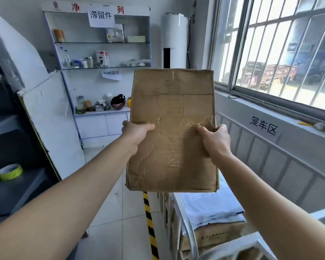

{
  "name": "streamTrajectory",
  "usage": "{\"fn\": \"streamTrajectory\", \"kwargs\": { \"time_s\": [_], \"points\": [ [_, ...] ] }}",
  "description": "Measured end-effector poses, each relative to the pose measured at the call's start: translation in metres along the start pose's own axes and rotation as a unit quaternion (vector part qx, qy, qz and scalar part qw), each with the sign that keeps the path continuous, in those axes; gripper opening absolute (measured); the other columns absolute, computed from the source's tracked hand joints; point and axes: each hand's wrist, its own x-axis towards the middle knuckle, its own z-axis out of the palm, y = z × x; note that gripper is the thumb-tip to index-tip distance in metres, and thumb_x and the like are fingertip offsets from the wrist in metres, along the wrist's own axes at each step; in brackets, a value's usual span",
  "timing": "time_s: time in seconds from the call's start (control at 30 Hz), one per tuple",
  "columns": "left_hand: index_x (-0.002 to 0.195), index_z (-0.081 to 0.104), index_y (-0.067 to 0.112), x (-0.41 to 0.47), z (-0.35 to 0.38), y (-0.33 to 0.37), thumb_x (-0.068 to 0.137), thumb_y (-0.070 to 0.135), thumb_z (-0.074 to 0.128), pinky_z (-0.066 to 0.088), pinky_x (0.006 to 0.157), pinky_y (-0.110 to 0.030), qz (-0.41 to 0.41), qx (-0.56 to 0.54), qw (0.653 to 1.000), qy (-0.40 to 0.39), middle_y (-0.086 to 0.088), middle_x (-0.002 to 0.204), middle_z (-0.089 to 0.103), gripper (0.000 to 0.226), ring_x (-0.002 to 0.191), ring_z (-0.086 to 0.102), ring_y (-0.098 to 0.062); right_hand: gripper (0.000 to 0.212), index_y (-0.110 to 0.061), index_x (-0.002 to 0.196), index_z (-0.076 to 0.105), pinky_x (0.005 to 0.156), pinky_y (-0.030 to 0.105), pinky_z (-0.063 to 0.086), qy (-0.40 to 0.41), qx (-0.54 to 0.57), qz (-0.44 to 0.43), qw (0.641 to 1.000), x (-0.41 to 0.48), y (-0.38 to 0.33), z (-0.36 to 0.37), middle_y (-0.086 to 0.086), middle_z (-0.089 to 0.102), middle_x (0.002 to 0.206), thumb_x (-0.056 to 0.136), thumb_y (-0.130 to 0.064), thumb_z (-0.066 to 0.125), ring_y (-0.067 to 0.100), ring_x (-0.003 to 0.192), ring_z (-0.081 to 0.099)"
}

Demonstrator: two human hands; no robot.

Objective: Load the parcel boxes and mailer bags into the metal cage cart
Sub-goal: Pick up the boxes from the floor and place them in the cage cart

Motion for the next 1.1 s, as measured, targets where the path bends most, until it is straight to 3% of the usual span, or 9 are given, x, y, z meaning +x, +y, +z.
{"fn": "streamTrajectory", "kwargs": {
  "time_s": [0.13,0.37,0.47,0.6,0.77,0.93,1.1],
  "points": [
    [0.140,0.025,0.009,0.059,-0.001,0.004,0.078,0.036,0.076,0.046,0.099,-0.046,0.003,-0.005,1.000,0.008,-0.012,0.140,0.044,0.085,0.120,0.051,-0.031,0.047,-0.006,0.117,0.047,0.082,0.032,0.044,-0.008,0.003,-0.002,1.000,0.041,-0.003,0.039,0.005,0.055,0.104,0.087,-0.037,0.065,0.023,0.096,0.054],
    [0.140,0.025,0.010,0.196,0.001,-0.001,0.074,0.035,0.078,0.050,0.095,-0.048,-0.003,-0.029,0.999,-0.024,-0.012,0.136,0.046,0.089,0.115,0.055,-0.032,0.043,-0.009,0.114,0.046,0.079,0.032,0.044,0.029,-0.008,0.014,0.999,0.120,0.004,0.133,0.003,0.055,0.100,0.087,-0.037,0.064,0.023,0.093,0.055],
    [0.139,0.025,0.010,0.260,0.001,-0.003,0.074,0.035,0.078,0.049,0.096,-0.048,-0.007,-0.024,0.998,-0.054,-0.013,0.136,0.046,0.088,0.115,0.055,-0.032,0.041,-0.009,0.111,0.047,0.079,0.034,0.045,0.057,-0.006,0.028,0.998,0.148,0.003,0.174,0.001,0.054,0.094,0.086,-0.035,0.065,0.023,0.092,0.055],
    [0.136,0.028,0.009,0.334,0.008,0.011,0.073,0.034,0.078,0.051,0.093,-0.047,-0.008,-0.020,0.995,-0.100,-0.013,0.133,0.049,0.084,0.112,0.057,-0.032,0.044,-0.009,0.115,0.047,0.085,0.037,0.049,0.101,-0.023,0.053,0.993,0.186,-0.003,0.214,0.005,0.057,0.104,0.085,-0.036,0.065,0.024,0.096,0.058],
    [0.139,0.028,0.008,0.396,0.050,0.028,0.078,0.027,0.077,0.053,0.081,-0.040,0.004,-0.024,0.981,-0.191,-0.011,0.127,0.053,0.080,0.105,0.060,-0.029,0.047,-0.008,0.119,0.046,0.090,0.039,0.049,0.168,-0.048,0.067,0.982,0.235,0.002,0.225,0.007,0.057,0.108,0.085,-0.036,0.064,0.025,0.100,0.057],
    [0.135,0.038,0.013,0.459,0.110,0.040,0.047,0.043,0.082,0.054,0.088,-0.050,0.028,-0.003,0.967,-0.251,-0.009,0.128,0.055,0.103,0.106,0.062,-0.030,0.046,-0.008,0.118,0.046,0.081,0.035,0.045,0.223,-0.040,0.078,0.971,0.300,0.021,0.230,0.004,0.055,0.105,0.084,-0.035,0.063,0.023,0.094,0.054],
    [0.145,0.018,0.008,0.526,0.165,0.049,0.077,0.029,0.076,0.050,0.095,-0.050,0.038,0.008,0.966,-0.254,-0.011,0.136,0.047,0.092,0.116,0.056,-0.030,0.043,-0.010,0.114,0.046,0.087,0.037,0.048,0.244,-0.009,0.098,0.965,0.379,0.046,0.249,0.004,0.056,0.103,0.083,-0.034,0.064,0.023,0.097,0.056]
  ]
}}
